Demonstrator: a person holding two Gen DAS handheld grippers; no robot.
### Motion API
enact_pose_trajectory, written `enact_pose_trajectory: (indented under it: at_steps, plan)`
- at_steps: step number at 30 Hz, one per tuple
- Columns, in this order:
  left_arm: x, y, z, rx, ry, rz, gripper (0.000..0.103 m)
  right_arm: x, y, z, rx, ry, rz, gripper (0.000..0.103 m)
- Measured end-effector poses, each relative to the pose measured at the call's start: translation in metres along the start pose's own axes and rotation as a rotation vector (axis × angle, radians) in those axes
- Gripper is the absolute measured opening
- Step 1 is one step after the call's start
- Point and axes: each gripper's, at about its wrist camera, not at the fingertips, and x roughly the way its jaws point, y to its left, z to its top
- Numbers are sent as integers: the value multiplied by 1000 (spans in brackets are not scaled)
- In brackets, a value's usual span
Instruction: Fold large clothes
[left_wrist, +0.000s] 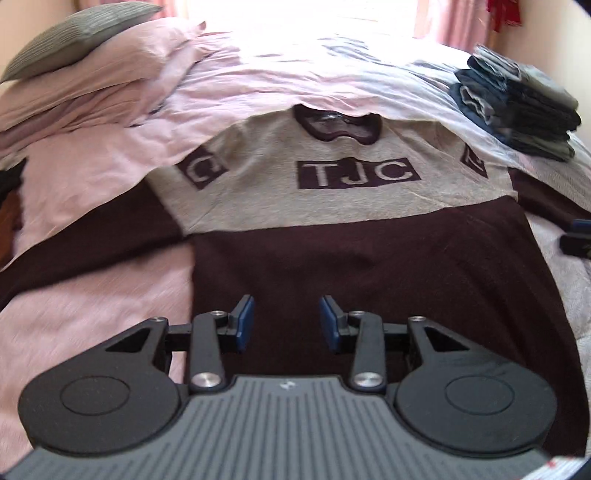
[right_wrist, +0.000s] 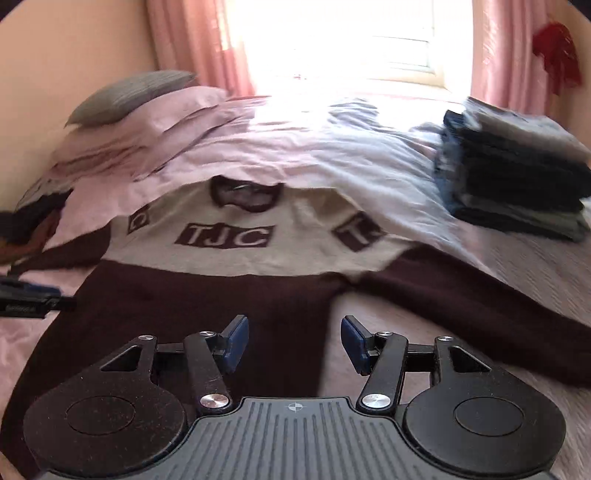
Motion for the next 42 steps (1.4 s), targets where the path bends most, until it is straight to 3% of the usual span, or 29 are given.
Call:
enact_pose_trajectory:
  at_steps: [2,5,7,10,13,15,18,21,25,29,34,37,42]
  plan:
    - [16,-4,0,45,16,-20,35,31,18,-14,-54,63,-51,53]
    - [25,-1,-27,99,85,-41,35,53,30,-68,-62,217,-105,53]
    - [11,5,-59,127,77,-44,35,30,44,-104,-91,248,-149,53]
    - [-16,15,-110,149,125,-28,35,-19,51,-152,-17,294,-183,53]
    - [-47,13,-152,164,161,4,35,-50,59,-178,-31,337,-202,53]
    - [-61,11,-162,149,202,17,35,-53,55,-184,25,437,-206,54]
    - [-74,6,-161,132,263,37,36,-60,31,-180,204,491,-170,54]
    - [-89,2,-147,59,327,51,37,-70,20,-165,251,528,-162,54]
    - [-135,-15,-124,7,262,75,51,-112,10,-132,263,395,-129,54]
    - [-196,-35,-105,-63,186,49,66,-166,2,-99,252,307,-85,54]
    - [-265,-67,-93,-95,100,97,78,-228,-5,-64,206,220,-18,54]
    - [-298,-86,-86,-114,60,116,90,-262,11,-41,174,192,-13,54]
    - [-343,-103,-84,-142,25,110,92,-302,33,-31,125,195,-2,54]
